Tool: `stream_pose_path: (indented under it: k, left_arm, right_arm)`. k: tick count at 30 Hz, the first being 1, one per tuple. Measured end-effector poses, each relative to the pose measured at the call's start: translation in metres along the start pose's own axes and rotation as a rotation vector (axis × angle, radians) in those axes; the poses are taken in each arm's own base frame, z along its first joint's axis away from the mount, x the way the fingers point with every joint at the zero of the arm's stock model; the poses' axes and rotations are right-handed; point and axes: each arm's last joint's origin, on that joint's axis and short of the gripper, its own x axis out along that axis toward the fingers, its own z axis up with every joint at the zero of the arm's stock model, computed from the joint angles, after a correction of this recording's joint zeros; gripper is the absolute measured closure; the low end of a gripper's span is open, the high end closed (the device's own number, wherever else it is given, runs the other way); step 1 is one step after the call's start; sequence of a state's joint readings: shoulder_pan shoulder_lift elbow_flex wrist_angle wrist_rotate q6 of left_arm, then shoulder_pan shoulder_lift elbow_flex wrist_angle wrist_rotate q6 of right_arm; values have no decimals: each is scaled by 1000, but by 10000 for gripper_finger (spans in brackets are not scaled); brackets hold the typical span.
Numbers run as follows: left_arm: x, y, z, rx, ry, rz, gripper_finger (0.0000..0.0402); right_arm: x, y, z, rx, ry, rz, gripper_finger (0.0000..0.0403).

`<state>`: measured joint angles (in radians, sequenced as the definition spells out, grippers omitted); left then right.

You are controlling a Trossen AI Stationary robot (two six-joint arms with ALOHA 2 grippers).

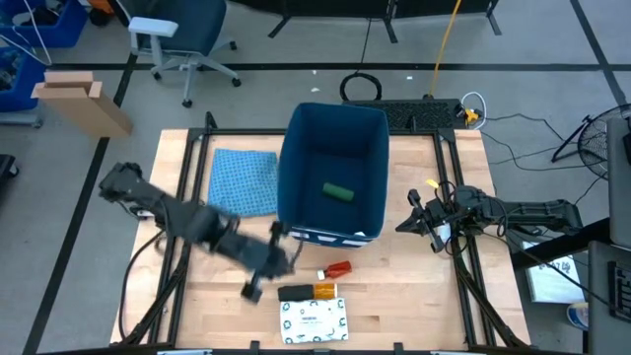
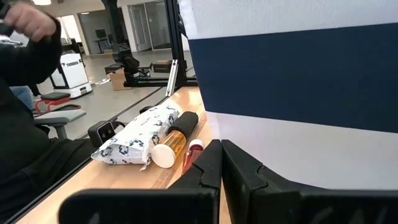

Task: Pick & place medical supplies in basket/bin
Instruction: Put the black bandage into the blue bin

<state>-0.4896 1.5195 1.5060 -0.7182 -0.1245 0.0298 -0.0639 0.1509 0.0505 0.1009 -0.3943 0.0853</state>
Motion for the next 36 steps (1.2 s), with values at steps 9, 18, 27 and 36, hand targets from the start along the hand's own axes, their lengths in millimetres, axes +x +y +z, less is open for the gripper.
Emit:
stream_pose_path:
  k: [9, 18, 27, 36]
  left_arm:
    - [55, -47, -66, -131, 3, 105, 391]
    - [87, -49, -130, -249, -37, 141, 344]
    - [96, -51, -156, -375, -76, 83, 213]
    - [125, -58, -174, -312, -9, 69, 87]
  right_arm:
    - [0, 0, 0, -2, -4, -1, 403]
    - [0, 0, 0, -2, -5, -4, 403]
    - [0, 0, 0, -1, -4, -4, 403]
    - [0, 0, 0, 8, 1, -5, 403]
